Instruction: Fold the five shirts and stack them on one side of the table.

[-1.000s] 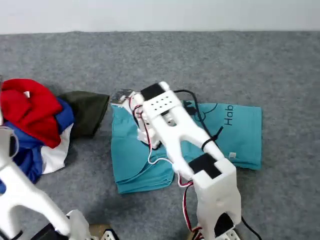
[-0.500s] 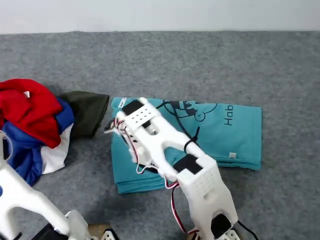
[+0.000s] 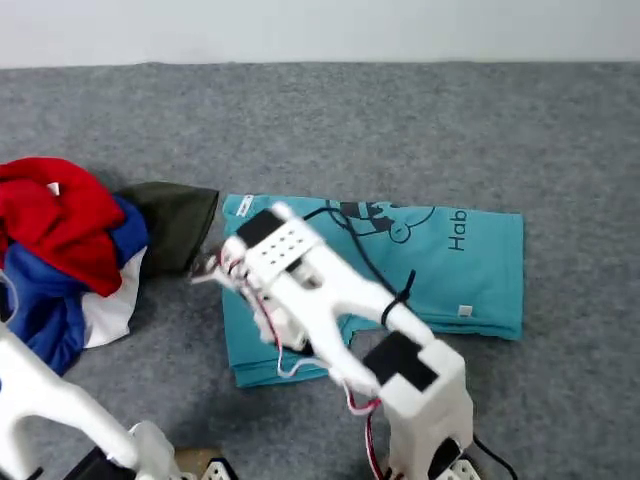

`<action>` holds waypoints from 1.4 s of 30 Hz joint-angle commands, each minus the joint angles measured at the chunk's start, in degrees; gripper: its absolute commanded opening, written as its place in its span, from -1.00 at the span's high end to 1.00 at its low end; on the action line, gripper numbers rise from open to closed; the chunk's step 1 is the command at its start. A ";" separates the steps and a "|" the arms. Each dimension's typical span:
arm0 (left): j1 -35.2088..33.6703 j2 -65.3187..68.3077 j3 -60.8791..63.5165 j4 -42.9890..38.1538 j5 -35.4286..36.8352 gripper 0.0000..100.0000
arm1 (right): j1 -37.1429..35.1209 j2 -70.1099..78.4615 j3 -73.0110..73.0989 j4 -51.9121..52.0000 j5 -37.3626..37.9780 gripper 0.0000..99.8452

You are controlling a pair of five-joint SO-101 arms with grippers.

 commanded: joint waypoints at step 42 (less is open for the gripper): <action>0.18 -2.20 3.65 -1.23 0.53 0.97 | -1.71 1.36 -10.11 -9.89 6.07 0.98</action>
